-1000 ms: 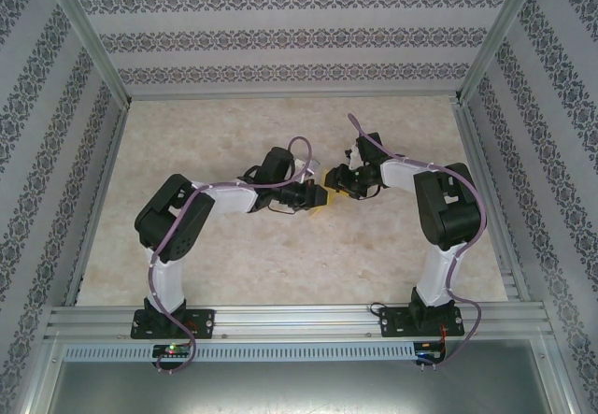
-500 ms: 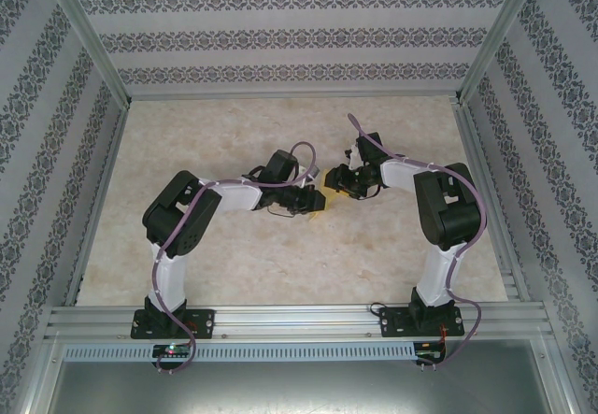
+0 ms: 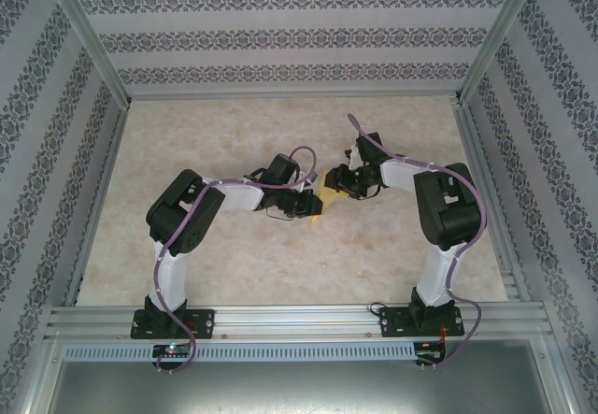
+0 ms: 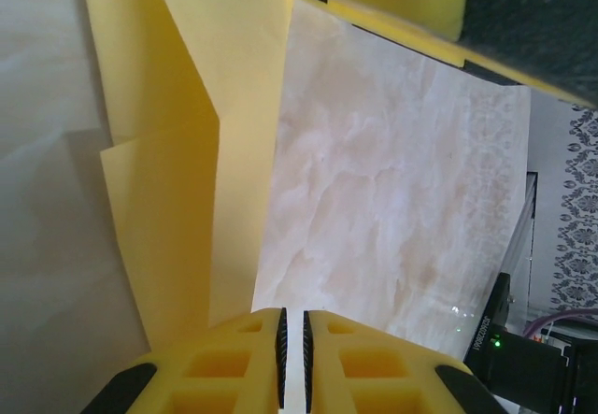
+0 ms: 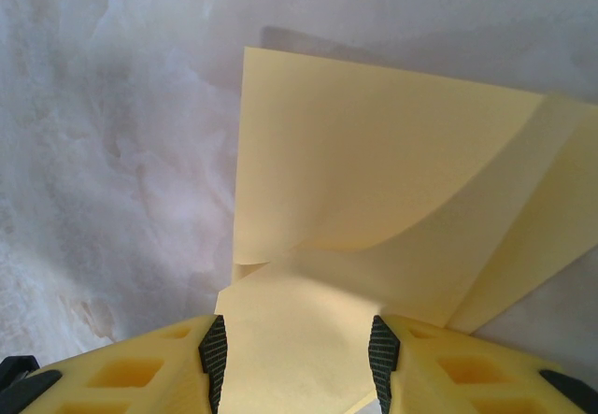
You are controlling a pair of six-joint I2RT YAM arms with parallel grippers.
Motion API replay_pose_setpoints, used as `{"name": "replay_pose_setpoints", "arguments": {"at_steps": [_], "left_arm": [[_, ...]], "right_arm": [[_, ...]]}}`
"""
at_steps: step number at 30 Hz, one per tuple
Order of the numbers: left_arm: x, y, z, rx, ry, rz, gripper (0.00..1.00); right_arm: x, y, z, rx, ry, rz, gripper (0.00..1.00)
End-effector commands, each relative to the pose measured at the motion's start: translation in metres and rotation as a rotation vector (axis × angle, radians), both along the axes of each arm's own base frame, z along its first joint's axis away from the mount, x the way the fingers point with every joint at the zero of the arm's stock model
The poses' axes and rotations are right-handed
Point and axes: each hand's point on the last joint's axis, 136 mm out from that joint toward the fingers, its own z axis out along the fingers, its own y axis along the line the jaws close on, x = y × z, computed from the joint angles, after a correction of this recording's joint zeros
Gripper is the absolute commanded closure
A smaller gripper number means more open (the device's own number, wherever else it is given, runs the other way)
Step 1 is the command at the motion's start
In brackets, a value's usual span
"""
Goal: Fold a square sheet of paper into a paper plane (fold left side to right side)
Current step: Fold the wing for the fifth time at the center of the table.
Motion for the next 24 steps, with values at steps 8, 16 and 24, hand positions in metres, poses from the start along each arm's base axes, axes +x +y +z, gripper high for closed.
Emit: {"name": "replay_pose_setpoints", "arguments": {"at_steps": [8,16,24], "left_arm": [[0.0,0.006,-0.013,0.057,-0.004,0.001,0.83],[-0.005,0.011,-0.024,0.083,0.013,0.003,0.84],[-0.013,0.019,-0.037,0.117,0.036,0.011,0.85]], "right_arm": [[-0.022,-0.016,-0.031,-0.081,0.11,-0.005,0.52],[-0.022,-0.015,-0.03,-0.08,0.109,-0.003,0.52],[-0.018,-0.014,-0.024,-0.076,0.093,0.0,0.52]]}}
